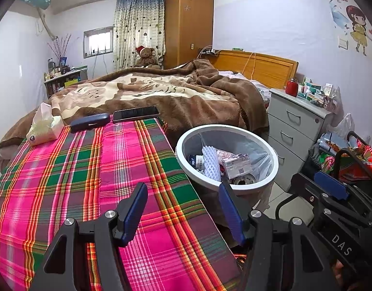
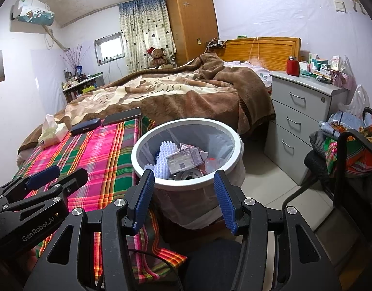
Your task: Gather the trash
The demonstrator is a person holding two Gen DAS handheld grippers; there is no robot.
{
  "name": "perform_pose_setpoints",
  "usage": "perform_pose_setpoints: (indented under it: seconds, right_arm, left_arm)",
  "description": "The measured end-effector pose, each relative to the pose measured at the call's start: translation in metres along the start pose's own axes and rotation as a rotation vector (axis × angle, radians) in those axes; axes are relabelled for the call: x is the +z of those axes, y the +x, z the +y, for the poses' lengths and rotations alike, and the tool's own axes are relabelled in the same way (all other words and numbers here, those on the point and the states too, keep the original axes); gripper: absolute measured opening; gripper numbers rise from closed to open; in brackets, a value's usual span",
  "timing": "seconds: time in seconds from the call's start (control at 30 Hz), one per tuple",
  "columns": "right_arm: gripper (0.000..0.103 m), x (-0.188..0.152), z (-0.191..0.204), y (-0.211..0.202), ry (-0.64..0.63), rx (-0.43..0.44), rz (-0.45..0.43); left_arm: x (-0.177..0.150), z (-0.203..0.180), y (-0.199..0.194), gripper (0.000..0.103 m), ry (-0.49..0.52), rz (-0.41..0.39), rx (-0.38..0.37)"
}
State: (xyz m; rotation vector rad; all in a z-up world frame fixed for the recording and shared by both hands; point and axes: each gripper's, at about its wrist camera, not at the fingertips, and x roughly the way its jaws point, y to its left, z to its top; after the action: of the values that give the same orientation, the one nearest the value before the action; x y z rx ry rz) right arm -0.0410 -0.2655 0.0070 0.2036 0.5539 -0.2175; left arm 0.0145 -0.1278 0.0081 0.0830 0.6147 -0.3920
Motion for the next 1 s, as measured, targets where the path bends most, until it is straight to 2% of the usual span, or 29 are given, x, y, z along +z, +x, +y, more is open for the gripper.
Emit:
perform_pose_setpoints:
  seconds: [1.0]
  right_arm:
    - [0.053,0.0009,0.0038,-0.0018,-0.001,0.004,0.001]
  left_arm:
    - [0.0018,0.0005,-0.0039,0.061,-0.003,-0.003,0.004]
